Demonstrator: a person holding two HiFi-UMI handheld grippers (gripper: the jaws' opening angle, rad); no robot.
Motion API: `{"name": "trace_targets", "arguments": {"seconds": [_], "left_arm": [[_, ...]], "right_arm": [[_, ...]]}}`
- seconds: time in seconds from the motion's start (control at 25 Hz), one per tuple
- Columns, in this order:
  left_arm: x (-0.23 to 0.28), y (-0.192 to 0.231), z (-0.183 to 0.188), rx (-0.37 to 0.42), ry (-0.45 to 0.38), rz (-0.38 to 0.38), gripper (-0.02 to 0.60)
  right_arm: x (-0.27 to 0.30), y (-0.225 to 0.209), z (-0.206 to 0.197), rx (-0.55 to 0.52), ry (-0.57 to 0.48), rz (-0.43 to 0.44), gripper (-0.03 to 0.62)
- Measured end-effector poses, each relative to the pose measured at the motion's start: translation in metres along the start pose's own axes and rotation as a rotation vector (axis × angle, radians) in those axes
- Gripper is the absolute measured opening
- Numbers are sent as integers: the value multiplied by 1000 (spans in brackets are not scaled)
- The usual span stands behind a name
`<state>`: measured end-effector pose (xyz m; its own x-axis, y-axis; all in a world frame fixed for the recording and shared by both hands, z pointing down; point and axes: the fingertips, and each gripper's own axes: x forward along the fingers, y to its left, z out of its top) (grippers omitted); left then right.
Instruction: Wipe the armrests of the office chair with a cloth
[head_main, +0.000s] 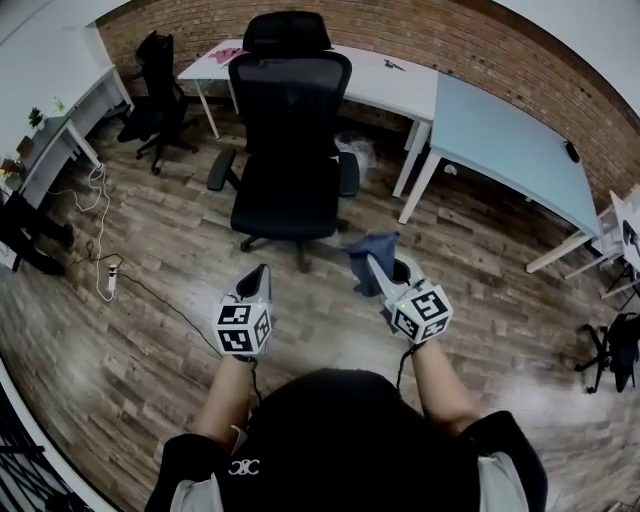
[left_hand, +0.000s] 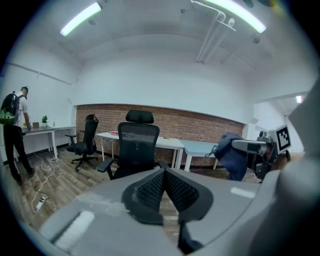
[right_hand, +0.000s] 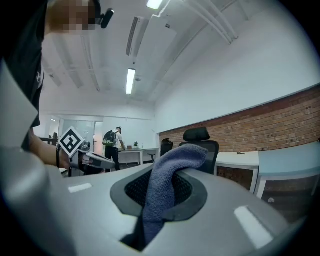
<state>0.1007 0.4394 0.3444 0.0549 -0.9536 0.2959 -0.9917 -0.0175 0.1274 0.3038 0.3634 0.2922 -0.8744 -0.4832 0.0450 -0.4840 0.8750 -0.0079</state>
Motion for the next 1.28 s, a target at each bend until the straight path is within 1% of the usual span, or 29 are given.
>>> {"name": "trace_targets", "arguments": {"seconds": [0.16, 0.24, 0.4, 0.52, 0.64, 0.84, 0.92, 1.04, 1.28], "left_arm": [[-52, 18, -23, 10, -8, 5, 6], [-77, 27, -30, 18, -18, 8, 6], [-122, 33, -45, -5, -21, -13, 6], [-147, 41, -56, -24, -12, -10, 5], [-166, 45, -66, -36, -4, -9, 5], [-182, 43, -66, -33, -15, 4, 6], [-188, 41, -61, -7, -33, 27, 6], [-191, 29, -51, 35, -57, 45, 6], [-185, 5, -41, 48, -72, 43, 6]], "right_arm": [[-14, 58, 1, -3, -39, -20, 41], [-22, 82, 0, -1, -46, -50, 41], [-39, 126, -3, 7, -38, -100, 41], [-49, 153, -1, 30, -45, -107, 41], [-55, 174, -6, 33, -26, -102, 41], [-61, 184, -5, 18, -9, -96, 41], [-63, 186, -4, 15, -10, -86, 40], [-69, 184, -1, 17, -10, -74, 40], [-78, 170, 5, 3, -18, -55, 40]]}}
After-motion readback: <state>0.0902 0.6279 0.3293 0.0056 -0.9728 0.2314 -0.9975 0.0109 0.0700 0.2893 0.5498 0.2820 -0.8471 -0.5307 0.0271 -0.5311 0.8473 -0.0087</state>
